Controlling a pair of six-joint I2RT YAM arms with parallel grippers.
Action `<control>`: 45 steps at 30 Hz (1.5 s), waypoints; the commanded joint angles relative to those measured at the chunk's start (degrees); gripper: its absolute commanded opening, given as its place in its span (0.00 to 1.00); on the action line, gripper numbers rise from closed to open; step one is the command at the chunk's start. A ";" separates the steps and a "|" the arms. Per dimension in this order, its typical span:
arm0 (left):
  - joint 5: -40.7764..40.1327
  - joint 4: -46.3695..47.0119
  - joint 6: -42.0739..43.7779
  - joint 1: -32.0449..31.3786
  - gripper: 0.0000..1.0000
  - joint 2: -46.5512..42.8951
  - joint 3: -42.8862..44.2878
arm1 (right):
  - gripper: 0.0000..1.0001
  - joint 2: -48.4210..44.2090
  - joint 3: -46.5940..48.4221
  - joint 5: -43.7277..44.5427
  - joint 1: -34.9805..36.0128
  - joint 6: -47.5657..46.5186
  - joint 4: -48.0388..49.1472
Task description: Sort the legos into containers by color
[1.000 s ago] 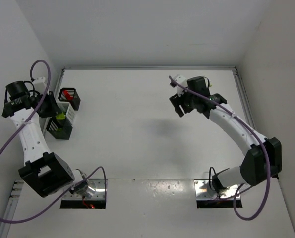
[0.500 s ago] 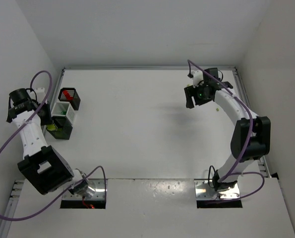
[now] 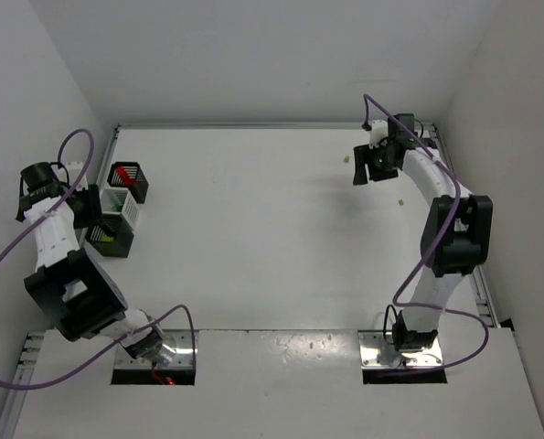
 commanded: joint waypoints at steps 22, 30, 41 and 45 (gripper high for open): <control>16.58 -2.57 -8.54 -8.85 0.72 -8.95 13.69 | 0.79 39.33 52.36 2.86 -4.86 -2.52 -3.79; 19.23 -5.82 -10.56 -8.85 0.72 -5.34 15.71 | 0.81 41.71 51.23 -0.39 -4.86 -7.89 -0.20; 19.23 -6.95 -12.15 -9.38 0.72 -5.34 16.85 | 0.80 46.63 51.67 2.25 -4.86 -9.74 2.09; 19.23 -6.96 -12.67 -9.38 0.72 -4.81 17.99 | 0.74 47.68 52.37 2.25 -4.86 -10.27 2.09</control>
